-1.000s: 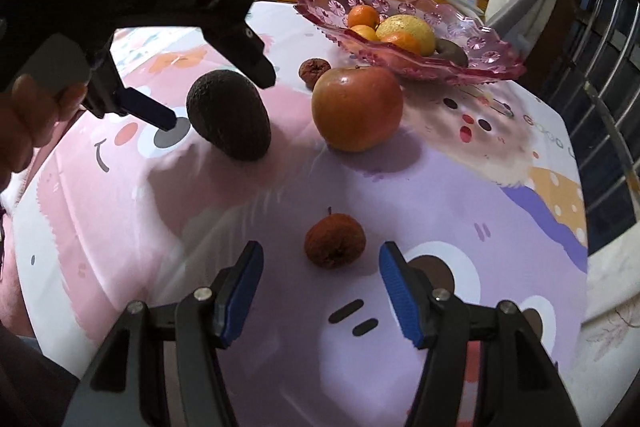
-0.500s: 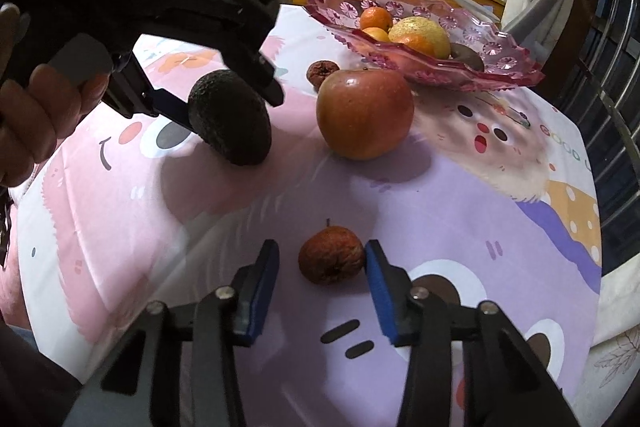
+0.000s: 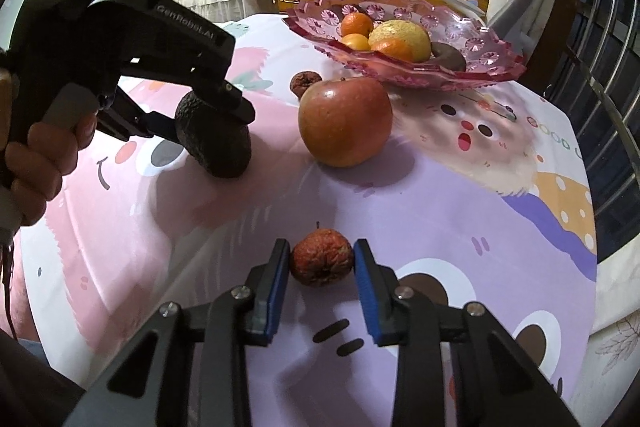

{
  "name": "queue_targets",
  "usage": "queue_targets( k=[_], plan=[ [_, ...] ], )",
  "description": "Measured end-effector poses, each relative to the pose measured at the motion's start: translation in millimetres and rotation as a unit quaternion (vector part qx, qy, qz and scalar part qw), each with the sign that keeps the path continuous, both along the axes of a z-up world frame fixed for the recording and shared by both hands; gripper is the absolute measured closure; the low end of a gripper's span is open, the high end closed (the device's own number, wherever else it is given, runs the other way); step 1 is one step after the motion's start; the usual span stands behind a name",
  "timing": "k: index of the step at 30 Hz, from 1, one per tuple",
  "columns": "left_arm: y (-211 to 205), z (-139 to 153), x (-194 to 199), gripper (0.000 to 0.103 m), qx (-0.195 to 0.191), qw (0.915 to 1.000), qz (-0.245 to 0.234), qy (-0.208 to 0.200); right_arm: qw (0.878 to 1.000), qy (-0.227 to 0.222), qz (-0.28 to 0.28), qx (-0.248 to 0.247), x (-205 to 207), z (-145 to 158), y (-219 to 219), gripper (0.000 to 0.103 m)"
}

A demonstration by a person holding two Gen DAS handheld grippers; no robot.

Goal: Organize fruits
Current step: 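Grasp the dark avocado with the left gripper while the right gripper grasps the lychee, then carry avocado and lychee into the pink bowl and open both grippers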

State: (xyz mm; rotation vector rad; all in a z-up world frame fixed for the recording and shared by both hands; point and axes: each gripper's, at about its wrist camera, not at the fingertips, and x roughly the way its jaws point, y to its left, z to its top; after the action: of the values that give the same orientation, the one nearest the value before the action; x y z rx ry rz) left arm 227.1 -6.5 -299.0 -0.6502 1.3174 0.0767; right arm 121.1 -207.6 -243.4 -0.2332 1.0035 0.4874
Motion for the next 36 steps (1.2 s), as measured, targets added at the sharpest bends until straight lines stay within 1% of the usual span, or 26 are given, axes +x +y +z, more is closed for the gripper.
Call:
queue_targets(
  k=[3,6,8,11,16,19,22,26,29,33,36],
  plan=[
    [7,8,-1,0.043,0.004,0.9999,-0.003,-0.011,1.000,0.001,-0.009,0.007,2,5,1,0.071],
    [16,21,1,0.043,0.006,0.9995,-0.013,-0.029,1.000,-0.008,-0.021,0.006,4,13,4,0.071],
    [22,33,4,0.043,0.008,0.9984,-0.029,-0.048,0.999,-0.016,-0.028,0.007,7,20,7,0.071],
    [30,48,10,0.043,0.016,0.9966,-0.049,-0.065,0.999,-0.030,-0.038,0.008,14,33,11,0.071],
    [41,80,27,0.043,0.023,0.9908,-0.086,-0.102,0.996,-0.061,-0.062,0.012,30,57,20,0.071],
    [42,97,45,0.043,0.029,0.9862,-0.109,-0.121,0.994,-0.075,-0.074,0.011,42,69,24,0.071],
    [40,109,61,0.043,0.034,0.9818,-0.131,-0.134,0.991,-0.091,-0.095,0.009,61,80,27,0.071],
    [32,117,88,0.043,0.041,0.9747,-0.166,-0.144,0.986,-0.101,-0.130,0.011,85,89,24,0.071],
    [24,118,105,0.042,0.046,0.9706,-0.187,-0.144,0.983,-0.101,-0.156,0.007,103,88,20,0.071],
    [10,114,122,0.042,0.060,0.9646,-0.215,-0.140,0.980,-0.089,-0.180,-0.001,122,79,12,0.070],
    [-2,107,134,0.042,0.070,0.9603,-0.234,-0.134,0.978,-0.066,-0.197,-0.006,134,68,7,0.070]
  ],
)
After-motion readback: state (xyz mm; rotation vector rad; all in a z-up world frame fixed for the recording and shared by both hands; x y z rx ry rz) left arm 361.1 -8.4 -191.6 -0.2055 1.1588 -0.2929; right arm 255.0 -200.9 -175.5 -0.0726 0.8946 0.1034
